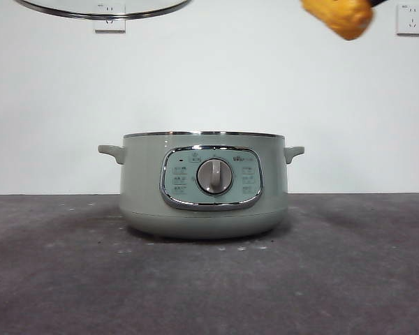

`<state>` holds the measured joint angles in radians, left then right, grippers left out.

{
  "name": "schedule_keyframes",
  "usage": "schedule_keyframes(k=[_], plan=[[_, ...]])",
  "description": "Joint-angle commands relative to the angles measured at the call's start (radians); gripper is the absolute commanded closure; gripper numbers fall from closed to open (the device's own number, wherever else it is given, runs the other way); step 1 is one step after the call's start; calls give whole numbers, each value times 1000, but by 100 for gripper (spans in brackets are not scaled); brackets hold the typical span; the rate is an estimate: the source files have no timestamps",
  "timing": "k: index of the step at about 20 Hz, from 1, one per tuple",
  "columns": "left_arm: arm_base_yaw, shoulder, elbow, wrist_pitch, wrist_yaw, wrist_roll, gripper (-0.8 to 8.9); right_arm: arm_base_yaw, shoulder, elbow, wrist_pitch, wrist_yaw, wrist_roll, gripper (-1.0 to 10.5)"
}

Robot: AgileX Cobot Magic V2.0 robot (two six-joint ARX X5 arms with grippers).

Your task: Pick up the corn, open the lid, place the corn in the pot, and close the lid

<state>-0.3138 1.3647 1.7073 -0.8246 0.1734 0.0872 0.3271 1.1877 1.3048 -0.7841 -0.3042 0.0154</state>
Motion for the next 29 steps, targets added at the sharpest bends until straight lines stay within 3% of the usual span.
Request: schedule_keyframes(k=[1, 5, 13, 20, 29], plan=[[33, -49, 6, -18, 10, 47, 822, 39, 141, 127, 2, -3, 3, 959], [78, -141, -41, -55, 17, 55, 822, 122, 399, 374, -32, 2, -1, 959], [104, -402, -293, -61, 16, 55, 822, 242, 870, 807, -190, 145, -78, 959], [104, -500, -305, -90, 16, 55, 822, 249, 1052, 835, -229, 225, -98, 959], [104, -507, -305, -111, 16, 55, 822, 250, 1114, 835, -281, 235, -95, 959]])
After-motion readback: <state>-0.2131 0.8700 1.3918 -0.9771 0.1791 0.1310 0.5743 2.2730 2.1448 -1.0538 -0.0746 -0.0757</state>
